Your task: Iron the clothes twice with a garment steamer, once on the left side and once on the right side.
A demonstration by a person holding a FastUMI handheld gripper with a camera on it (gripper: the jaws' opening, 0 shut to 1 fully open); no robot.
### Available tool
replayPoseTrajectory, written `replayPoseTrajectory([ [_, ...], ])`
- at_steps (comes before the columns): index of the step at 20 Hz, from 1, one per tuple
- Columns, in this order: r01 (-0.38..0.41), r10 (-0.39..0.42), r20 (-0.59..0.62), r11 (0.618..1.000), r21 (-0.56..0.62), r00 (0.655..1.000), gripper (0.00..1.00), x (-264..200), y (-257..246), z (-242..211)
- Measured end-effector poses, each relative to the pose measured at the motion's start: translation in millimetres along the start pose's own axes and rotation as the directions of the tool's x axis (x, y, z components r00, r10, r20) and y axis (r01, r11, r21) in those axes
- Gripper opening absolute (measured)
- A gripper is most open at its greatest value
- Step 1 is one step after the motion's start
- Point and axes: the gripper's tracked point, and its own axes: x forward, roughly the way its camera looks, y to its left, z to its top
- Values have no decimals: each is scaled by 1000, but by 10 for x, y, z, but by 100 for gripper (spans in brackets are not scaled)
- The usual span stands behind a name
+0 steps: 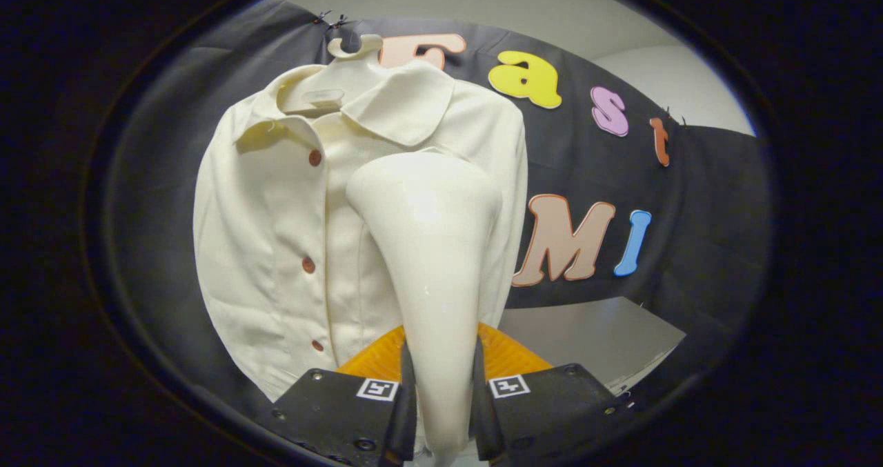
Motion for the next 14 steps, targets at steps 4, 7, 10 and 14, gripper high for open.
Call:
replayPoseTrajectory([
  [4,3,-3,-47,1000,5,999,34,49,-13,-238],
  [7,8,-10,-75,1000,-17,997,34,65,8,-426],
  [10,6,-8,-112,1000,-26,994,34,67,24,-634],
  [14,12,-19,-166,999,-46,986,34,86,20,-959],
])
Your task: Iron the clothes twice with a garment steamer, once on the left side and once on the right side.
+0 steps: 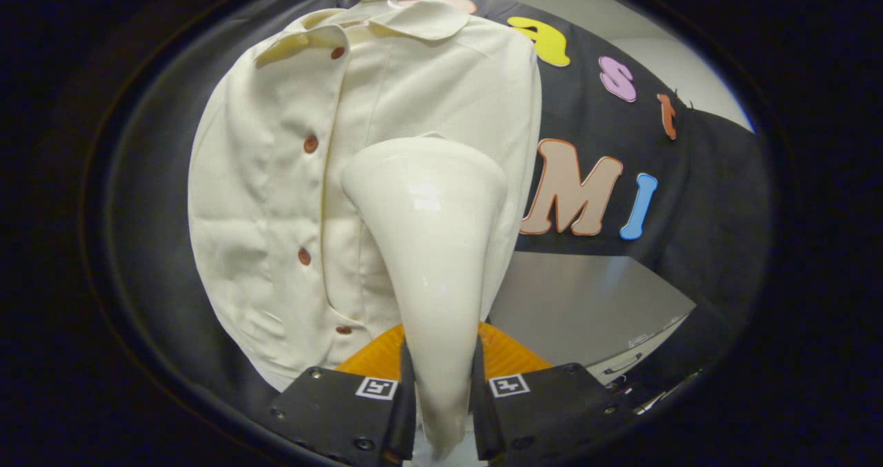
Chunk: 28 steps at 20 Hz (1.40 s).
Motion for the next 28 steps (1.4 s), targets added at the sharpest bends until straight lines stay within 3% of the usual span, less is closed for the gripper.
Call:
replayPoseTrajectory([
  [15,-8,0,-210,999,-38,978,34,232,10,-1206],
  [28,-43,22,-303,997,-64,953,34,-434,16,-2055],
])
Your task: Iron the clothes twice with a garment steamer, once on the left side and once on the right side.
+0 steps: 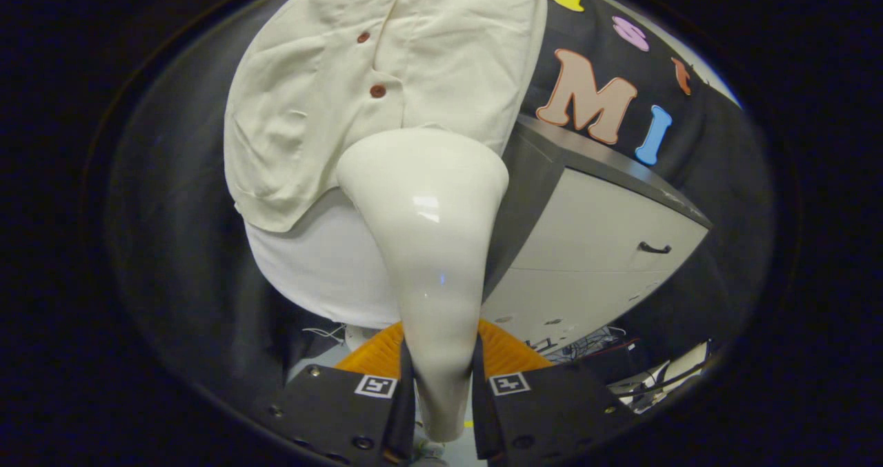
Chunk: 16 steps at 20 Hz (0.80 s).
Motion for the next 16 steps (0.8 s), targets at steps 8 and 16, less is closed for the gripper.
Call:
replayPoseTrajectory([
  [8,-21,14,91,997,79,996,34,-784,-30,17],
  [16,-30,-8,229,986,162,973,34,-1545,-166,268],
])
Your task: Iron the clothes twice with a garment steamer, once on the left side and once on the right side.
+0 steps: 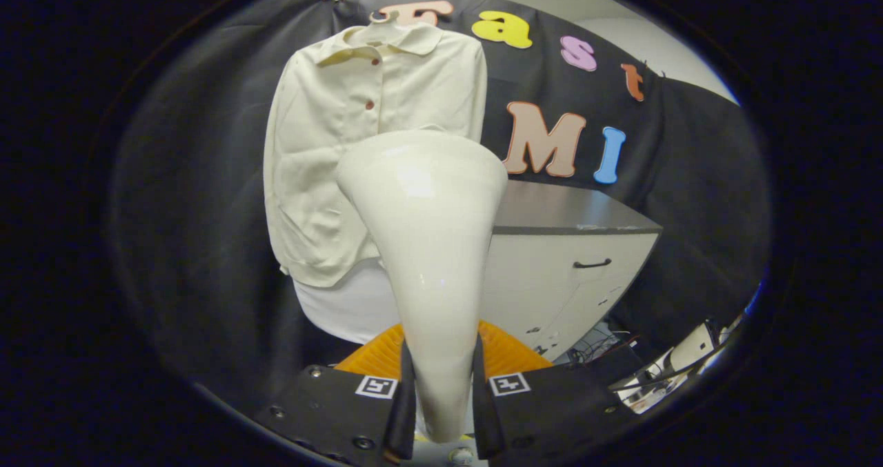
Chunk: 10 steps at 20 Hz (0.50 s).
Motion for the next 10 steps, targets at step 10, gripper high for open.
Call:
replayPoseTrajectory([
  [10,-9,-2,134,996,85,991,34,-780,-230,247],
])
